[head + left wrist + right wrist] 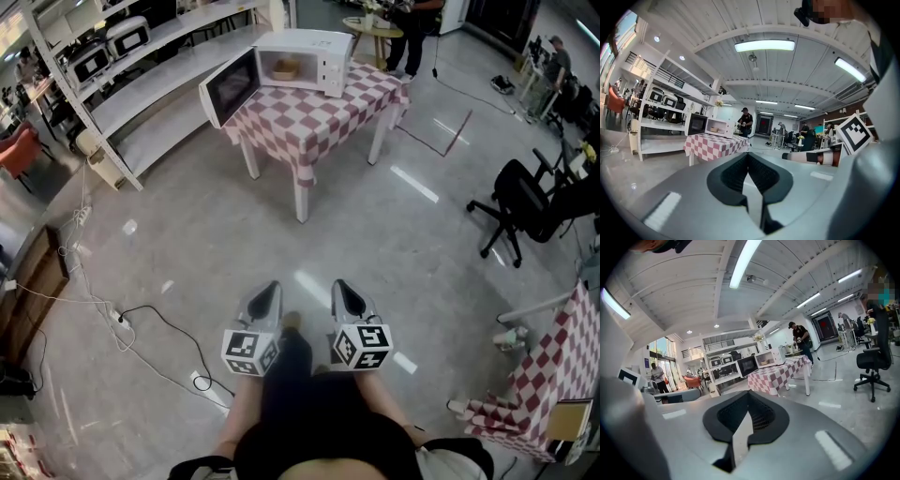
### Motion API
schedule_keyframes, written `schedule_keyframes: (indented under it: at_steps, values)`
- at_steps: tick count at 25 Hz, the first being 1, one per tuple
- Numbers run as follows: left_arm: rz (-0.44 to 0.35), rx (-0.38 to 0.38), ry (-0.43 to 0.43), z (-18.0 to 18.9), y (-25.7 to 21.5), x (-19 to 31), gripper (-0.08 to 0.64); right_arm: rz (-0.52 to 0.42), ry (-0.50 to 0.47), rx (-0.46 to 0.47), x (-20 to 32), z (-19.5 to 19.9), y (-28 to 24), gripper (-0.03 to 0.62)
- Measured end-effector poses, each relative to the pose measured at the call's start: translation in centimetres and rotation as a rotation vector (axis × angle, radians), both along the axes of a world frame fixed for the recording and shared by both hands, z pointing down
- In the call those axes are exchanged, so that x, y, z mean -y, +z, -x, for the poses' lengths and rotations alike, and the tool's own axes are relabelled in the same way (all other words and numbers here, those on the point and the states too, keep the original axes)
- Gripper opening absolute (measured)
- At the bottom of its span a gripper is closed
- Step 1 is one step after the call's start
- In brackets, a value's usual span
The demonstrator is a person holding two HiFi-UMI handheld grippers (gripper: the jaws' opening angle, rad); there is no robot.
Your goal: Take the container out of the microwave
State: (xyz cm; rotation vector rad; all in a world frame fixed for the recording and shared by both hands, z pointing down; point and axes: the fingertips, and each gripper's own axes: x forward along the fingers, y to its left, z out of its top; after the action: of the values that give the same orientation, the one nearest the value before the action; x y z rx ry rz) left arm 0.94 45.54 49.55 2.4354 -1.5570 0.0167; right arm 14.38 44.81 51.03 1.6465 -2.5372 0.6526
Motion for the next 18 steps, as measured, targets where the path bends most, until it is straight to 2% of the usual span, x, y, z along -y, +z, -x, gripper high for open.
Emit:
schedule_keyframes:
  at_steps: [9,13,18]
  values:
    - [-0.002,-0.004,-0.011,1.5,-0.2,4.8,0.011,-0.004,-0.018,-0.006,5.1,1.8,-0.2,0.0]
    - [0.005,0.017,-0.017,2.4,0.0,7.2,0.011,-0.009,-0.027,-0.013,7.6,2.9,-0.4,0.0]
    - [-0.015,0.019,0.012,2.7,-0.4,10.3,0.011,-0.021,-0.038,-0.03,10.6,3.9,-0.5,0.0]
